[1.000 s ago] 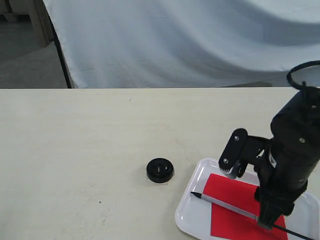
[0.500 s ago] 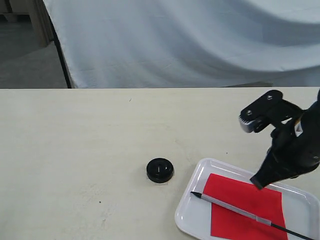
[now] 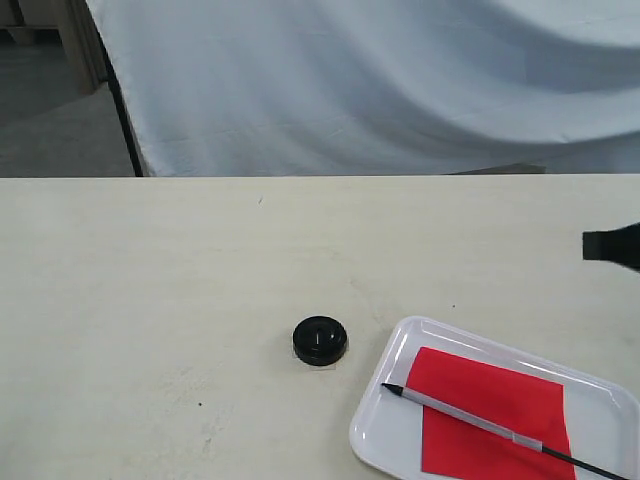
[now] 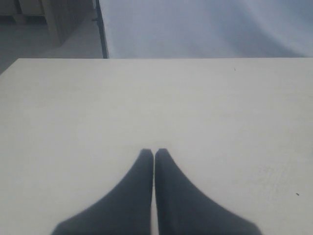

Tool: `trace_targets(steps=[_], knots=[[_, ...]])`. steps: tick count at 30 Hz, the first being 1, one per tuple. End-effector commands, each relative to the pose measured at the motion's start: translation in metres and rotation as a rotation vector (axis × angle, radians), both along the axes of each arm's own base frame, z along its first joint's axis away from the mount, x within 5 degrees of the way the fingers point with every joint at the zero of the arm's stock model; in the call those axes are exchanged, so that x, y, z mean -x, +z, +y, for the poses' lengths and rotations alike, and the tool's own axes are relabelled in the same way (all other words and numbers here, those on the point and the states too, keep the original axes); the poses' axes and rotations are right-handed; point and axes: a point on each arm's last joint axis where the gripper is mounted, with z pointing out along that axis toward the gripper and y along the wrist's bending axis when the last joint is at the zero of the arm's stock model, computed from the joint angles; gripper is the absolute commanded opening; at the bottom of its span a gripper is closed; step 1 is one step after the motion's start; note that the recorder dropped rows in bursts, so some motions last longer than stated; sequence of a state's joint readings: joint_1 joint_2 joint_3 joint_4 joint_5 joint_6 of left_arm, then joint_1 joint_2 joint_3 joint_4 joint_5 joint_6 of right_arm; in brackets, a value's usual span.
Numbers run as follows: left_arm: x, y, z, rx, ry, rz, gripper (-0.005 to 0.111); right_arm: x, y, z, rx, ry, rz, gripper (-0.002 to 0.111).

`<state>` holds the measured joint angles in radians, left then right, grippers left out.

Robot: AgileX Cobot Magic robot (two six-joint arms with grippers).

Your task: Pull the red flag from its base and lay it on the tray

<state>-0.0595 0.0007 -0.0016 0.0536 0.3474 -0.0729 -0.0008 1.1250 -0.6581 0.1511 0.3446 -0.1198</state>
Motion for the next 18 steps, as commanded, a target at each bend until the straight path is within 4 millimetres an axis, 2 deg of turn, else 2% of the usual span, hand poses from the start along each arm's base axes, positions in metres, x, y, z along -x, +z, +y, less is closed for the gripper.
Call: trace_targets(steps=[1,6,10,13,18], knots=[[0.0,0.0,0.0,0.008,-0.005,-0.003,0.001,0.034,0.011,-0.004,-0.074,-0.09,-0.262,0.0],[0.0,0.0,0.0,0.008,-0.005,-0.003,0.001,0.1,0.0,0.0,-0.135,-0.082,-0.442,0.0],[0.0,0.0,0.0,0.008,-0.005,-0.003,0.001,0.144,-0.01,0.003,-0.161,-0.025,-0.599,0.0],[0.0,0.0,0.0,0.008,-0.005,-0.003,0.001,0.176,-0.007,0.002,-0.199,0.02,-0.829,0.0],[0.0,0.0,-0.001,0.01,-0.005,-0.003,0.001,0.177,-0.009,0.007,-0.228,0.116,-0.802,0.0]])
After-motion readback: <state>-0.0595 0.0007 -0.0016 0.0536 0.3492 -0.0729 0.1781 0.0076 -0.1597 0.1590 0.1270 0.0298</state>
